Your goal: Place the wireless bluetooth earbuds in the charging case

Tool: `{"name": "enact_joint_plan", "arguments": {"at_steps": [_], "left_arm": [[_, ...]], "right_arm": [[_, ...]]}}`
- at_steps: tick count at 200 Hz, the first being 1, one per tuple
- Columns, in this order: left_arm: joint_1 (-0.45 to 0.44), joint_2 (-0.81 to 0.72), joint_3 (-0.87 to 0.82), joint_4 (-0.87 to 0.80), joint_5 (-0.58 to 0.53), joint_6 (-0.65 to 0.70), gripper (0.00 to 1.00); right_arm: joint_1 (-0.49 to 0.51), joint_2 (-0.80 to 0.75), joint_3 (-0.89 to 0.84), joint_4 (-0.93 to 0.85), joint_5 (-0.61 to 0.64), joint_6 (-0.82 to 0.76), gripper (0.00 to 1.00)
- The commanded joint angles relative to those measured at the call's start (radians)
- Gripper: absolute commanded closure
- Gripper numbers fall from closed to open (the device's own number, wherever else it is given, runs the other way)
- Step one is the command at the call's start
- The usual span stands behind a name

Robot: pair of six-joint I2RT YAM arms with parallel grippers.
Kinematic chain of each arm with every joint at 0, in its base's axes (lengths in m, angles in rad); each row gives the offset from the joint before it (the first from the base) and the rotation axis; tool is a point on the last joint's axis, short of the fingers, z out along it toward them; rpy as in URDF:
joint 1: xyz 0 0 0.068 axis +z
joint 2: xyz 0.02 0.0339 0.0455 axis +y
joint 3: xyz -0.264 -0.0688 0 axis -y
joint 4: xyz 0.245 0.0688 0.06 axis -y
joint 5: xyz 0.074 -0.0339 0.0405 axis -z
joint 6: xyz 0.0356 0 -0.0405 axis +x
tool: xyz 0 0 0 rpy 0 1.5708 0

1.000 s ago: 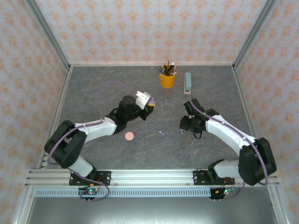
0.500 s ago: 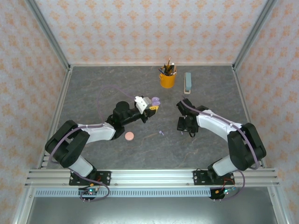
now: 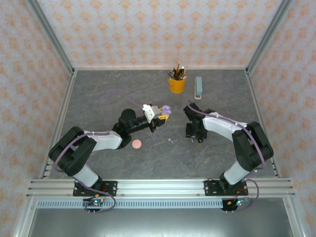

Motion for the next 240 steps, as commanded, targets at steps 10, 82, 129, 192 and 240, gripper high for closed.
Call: {"name": "enact_joint_plan", "arguments": {"at_steps": [10, 82, 129, 192, 240], "left_arm": [[-0.001, -0.027, -0.004, 0.059, 0.032, 0.032, 1.0], [-0.001, -0.033, -0.003, 0.056, 0.037, 0.027, 1.0], [-0.001, -0.044, -0.007, 0.052, 0.043, 0.025, 1.0], [-0.001, -0.058, -0.003, 0.034, 0.044, 0.025, 1.0], [-0.001, -0.051, 0.005, 0.036, 0.045, 0.014, 1.0]], "right_arm": [[0.01, 0.016, 0.031, -0.029, 0.002, -0.015, 0.58], [0.046, 0.063, 0.056, -0.051, 0.037, -0.015, 0.61], [0.046, 0.072, 0.052, -0.057, 0.063, -0.017, 0.62], [0.046, 0.058, 0.028, -0.05, 0.023, -0.017, 0.62], [0.045, 0.027, 0.0, -0.03, -0.017, -0.003, 0.62]]}}
